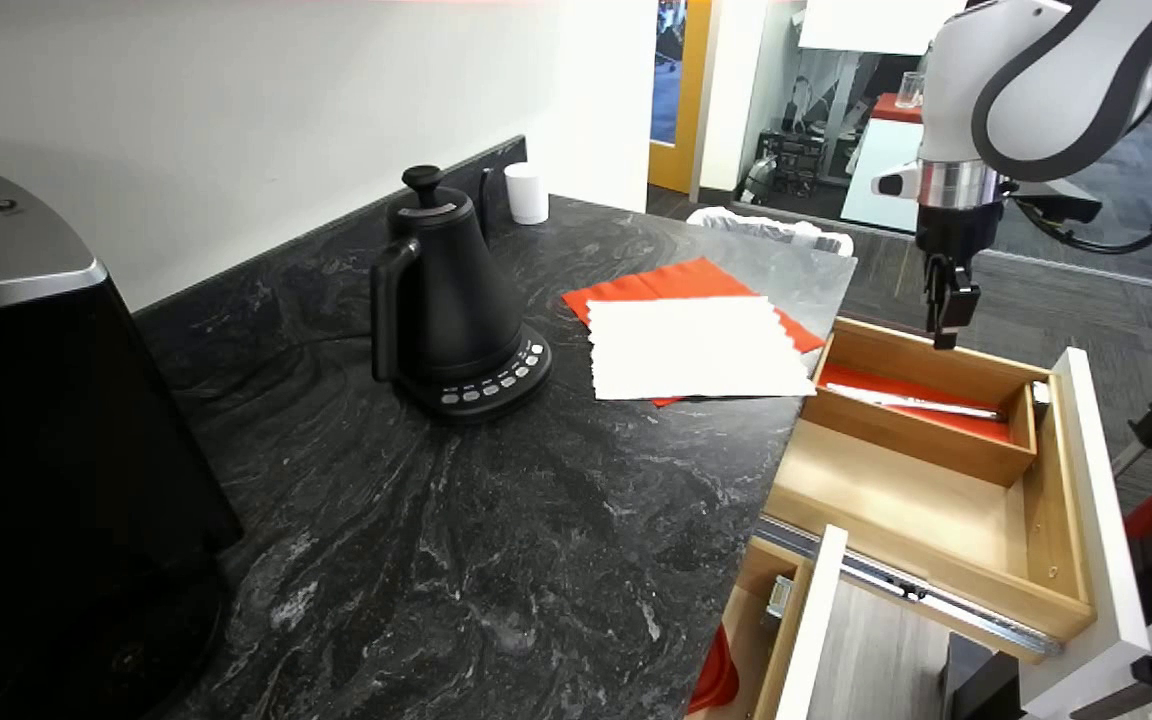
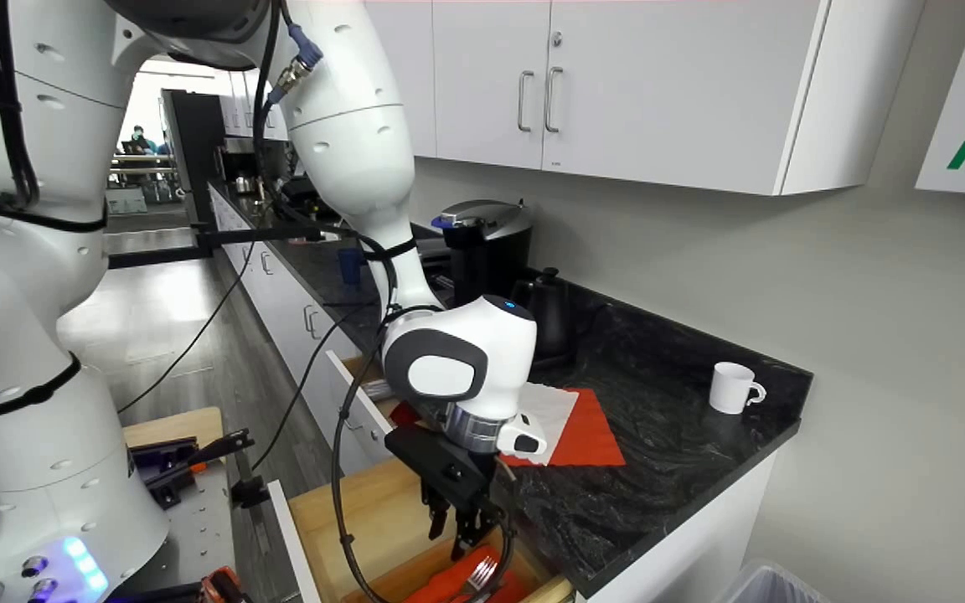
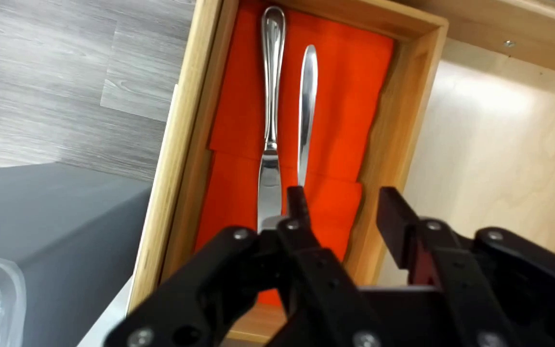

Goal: Move the knife and fork to the right compartment of the drawer respectively

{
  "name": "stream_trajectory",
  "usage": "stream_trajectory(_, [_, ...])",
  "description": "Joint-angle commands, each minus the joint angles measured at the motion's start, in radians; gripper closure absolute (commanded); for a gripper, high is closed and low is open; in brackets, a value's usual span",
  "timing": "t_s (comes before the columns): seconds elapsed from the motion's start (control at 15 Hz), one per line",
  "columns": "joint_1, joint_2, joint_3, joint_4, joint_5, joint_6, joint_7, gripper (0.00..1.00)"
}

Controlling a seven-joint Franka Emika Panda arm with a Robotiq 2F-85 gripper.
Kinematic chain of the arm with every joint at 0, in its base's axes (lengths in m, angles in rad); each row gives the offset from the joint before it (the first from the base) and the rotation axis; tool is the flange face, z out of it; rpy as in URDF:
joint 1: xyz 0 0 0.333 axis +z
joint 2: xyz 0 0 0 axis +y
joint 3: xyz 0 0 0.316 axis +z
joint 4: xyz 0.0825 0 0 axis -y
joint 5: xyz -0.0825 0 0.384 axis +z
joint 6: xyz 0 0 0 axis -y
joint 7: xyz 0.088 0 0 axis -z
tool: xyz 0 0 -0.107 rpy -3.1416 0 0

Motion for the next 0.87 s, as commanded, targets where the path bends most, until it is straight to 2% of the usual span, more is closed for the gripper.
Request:
stream_trajectory(0.0, [0.002, 0.002, -0.008, 0.019, -0.018, -0.012, 0.092, 0.26])
stream_trajectory(0.07, [-0.019, -0.001, 0.016, 0.007, -0.018, -0.003, 0.048, 0.43])
stream_trajectory(0.27, [-0.019, -0.001, 0.016, 0.013, -0.018, -0.004, 0.071, 0.26])
stream_trajectory(0.8, [-0.019, 0.0, 0.016, 0.013, -0.018, -0.004, 0.077, 0.26])
